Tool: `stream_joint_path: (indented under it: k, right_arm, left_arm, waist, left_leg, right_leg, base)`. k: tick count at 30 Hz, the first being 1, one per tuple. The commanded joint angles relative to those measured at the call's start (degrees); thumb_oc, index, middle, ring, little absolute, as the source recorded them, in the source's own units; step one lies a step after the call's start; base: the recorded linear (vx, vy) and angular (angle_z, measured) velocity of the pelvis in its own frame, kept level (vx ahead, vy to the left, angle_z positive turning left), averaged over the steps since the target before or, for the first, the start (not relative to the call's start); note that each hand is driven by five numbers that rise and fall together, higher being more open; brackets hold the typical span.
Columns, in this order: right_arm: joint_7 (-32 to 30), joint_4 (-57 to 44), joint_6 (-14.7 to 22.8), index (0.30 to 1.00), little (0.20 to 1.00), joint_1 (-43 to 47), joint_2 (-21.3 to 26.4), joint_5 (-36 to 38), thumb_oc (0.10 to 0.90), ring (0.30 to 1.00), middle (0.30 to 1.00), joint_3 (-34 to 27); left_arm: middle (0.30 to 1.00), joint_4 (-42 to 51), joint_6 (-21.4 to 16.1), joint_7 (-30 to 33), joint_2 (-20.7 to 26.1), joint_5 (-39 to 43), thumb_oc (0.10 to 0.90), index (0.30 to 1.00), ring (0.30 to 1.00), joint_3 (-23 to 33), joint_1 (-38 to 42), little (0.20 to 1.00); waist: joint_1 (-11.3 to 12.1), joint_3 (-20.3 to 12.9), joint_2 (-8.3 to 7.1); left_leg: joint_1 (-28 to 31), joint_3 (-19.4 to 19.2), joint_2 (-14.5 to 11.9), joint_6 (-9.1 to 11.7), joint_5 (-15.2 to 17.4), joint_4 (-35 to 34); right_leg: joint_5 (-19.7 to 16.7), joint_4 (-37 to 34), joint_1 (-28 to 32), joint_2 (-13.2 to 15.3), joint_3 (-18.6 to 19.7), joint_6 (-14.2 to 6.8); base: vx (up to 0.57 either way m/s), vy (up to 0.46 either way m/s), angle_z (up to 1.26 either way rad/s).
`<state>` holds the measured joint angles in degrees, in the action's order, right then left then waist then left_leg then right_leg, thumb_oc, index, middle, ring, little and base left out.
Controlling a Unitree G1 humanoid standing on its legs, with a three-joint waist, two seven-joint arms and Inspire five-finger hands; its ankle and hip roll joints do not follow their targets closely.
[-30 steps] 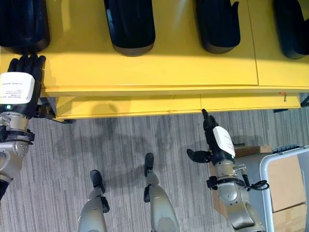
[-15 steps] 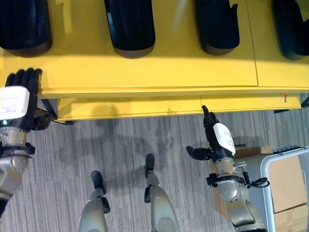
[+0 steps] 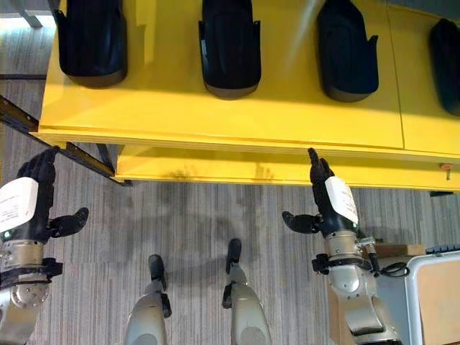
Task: Move parts from the plastic box to the shelf.
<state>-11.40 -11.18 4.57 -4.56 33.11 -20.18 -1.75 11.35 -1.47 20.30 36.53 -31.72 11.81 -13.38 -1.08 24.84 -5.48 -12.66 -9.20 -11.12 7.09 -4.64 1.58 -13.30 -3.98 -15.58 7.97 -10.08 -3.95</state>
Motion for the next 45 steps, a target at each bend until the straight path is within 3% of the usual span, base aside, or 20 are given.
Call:
stream_joint_path:
  k: [1,16,28,45]
  right_arm:
    - [-1.2,-4.4,3.4,1.0,1.0,3.2,3.0,0.0,0.9,1.0,1.0,-2.9]
    - [-0.9,0.2,0.2,1.0,1.0,13.3,1.7,-3.8,0.9,1.0,1.0,5.2]
    - [1.0,2.6,0.0,1.0,1.0,12.8,0.4,-3.2,0.9,1.0,1.0,8.7]
    - [3.1,12.6,-1.8,1.0,1.0,17.6,0.1,-7.4,0.9,1.0,1.0,14.3]
  left_arm:
    - [1.0,3.0,-3.6,1.9,2.1,3.1,0.9,1.0,1.0,3.9,0.2,1.0]
    - [1.0,1.0,-3.9,-1.1,-3.1,10.4,0.9,1.0,1.0,-1.4,-2.4,1.0]
    - [1.0,1.1,-4.7,-4.0,-5.2,14.7,0.9,1.0,1.0,-4.0,-6.0,1.0]
    - [1.0,-0.7,-4.5,-4.6,-7.5,15.9,0.9,1.0,1.0,-3.2,-8.8,1.0]
  waist:
    - [-0.1,-6.6,-0.89]
    - [2.6,-9.9,-0.78]
    - [3.1,-14.3,0.37]
    - [5.0,-18.4,0.86]
  left_leg:
    - [-1.2,2.1,1.2,-3.4,1.2,-0.4]
    - [2.1,2.9,2.1,-4.1,1.0,-2.3]
    - [6.5,3.1,2.4,-4.1,1.0,-4.8]
    - [10.2,3.0,2.6,-4.0,1.6,-6.3]
  right_leg:
    - [11.5,7.0,3.8,4.7,-0.9,-4.5]
    - [11.5,5.6,7.8,5.1,-3.0,-4.8]
    - [11.7,4.1,12.0,4.9,-4.0,-5.3]
    - [11.7,1.8,16.8,5.2,-5.6,-5.8]
  base:
    - [0.0,-0.007,0.12]
    - [0.02,-0.008,0.07]
    - [0.01,-0.002,0.01]
    - [0.02,-0.005,0.03]
